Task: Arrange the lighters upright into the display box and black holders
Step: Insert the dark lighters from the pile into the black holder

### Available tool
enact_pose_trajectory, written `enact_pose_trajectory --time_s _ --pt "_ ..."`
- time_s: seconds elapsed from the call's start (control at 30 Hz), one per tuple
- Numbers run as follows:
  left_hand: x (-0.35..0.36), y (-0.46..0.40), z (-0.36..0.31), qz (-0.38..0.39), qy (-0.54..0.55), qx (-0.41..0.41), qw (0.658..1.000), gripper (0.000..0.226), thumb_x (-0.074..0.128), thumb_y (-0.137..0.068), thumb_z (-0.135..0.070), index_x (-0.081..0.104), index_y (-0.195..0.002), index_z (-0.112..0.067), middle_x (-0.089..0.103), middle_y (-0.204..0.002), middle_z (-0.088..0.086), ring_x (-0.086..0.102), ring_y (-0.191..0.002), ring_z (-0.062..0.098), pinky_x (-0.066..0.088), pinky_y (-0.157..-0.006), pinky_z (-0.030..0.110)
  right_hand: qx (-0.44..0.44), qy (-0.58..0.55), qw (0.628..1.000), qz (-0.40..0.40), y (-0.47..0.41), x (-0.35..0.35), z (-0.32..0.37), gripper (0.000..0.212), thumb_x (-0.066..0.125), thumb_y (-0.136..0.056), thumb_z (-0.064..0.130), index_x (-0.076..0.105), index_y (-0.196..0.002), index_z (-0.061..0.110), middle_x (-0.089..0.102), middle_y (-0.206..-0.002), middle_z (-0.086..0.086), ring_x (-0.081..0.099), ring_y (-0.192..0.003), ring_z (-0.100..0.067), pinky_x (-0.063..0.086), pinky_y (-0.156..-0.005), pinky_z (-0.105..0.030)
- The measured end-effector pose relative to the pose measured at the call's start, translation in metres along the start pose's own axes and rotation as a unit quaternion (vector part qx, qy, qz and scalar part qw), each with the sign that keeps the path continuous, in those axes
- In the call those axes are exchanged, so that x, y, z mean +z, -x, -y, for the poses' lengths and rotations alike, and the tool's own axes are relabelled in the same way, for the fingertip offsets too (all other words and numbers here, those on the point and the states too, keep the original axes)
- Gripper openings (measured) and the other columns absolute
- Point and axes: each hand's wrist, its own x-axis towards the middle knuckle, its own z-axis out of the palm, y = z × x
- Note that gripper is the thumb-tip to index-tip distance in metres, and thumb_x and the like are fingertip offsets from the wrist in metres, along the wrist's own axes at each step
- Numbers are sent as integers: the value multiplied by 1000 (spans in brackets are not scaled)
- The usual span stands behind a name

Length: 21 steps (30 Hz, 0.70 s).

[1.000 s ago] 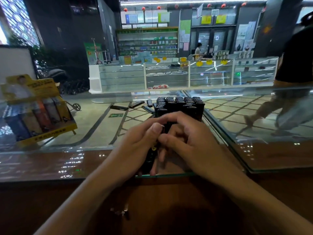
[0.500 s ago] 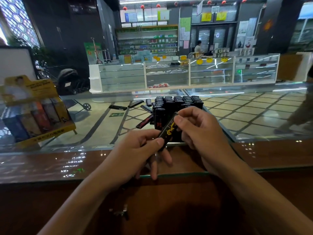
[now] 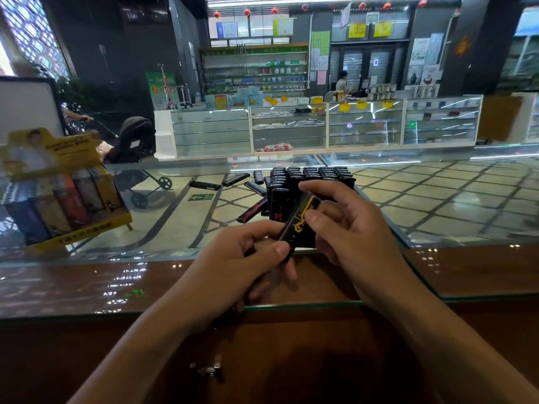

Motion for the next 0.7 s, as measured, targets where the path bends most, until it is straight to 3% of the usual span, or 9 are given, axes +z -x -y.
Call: enact_pose_trajectory --time_s 0.1,0.2,0.27,0.4,0.5,0.6,0.7 --pt "-1 0 -1 -104 16 0 995 17 66 -81 -30 72 -97 -25 62 -62 1 41 -39 9 32 -32 19 23 -1 1000 -15 1 -1 -1 16 68 -90 9 65 -103 18 66 -66 2 57 -52 -2 41 -50 -11" --pt "-4 -1 1 -167 55 -1 984 22 67 -78 -34 69 -89 -15 45 -51 0 33 -39 17 29 -34 24 36 84 995 34 1 -1 -3 11 78 -83 23 67 -82 23 68 -68 3 62 -59 -9 47 -57 -22" --pt "-5 -1 0 -176 57 -9 983 29 66 -79 -37 63 -80 -8 40 -48 3 30 -36 20 27 -34 24 41 149 985 83 1 0 -1 14 78 -82 29 67 -77 22 71 -69 5 65 -61 -9 48 -61 -21" --pt "-4 -2 1 -160 58 -28 985 29 61 -88 -35 59 -65 -17 37 -49 3 27 -36 17 27 -32 21 18 207 967 147 1 1 4 18 70 -88 32 69 -74 21 69 -67 12 61 -61 2 40 -58 -10" --pt "-4 -4 2 -147 64 -28 987 28 59 -93 -32 63 -69 -19 42 -54 0 30 -41 13 30 -33 21 12 195 970 148 1 0 3 21 65 -93 32 69 -76 20 68 -67 10 59 -60 2 40 -58 -9" --pt "-3 -5 1 -138 59 -37 988 31 59 -94 -32 64 -64 -26 43 -50 -3 33 -40 13 30 -36 23 8 168 978 125 1 -1 1 3 67 -91 27 68 -89 26 69 -77 9 61 -64 0 43 -60 -11" --pt "-2 -7 2 -133 56 -35 989 23 62 -89 -36 65 -68 -25 42 -54 -1 32 -42 12 29 -37 23 28 88 988 126 1 1 0 25 69 -90 16 60 -109 30 68 -78 9 60 -59 1 42 -56 -10"
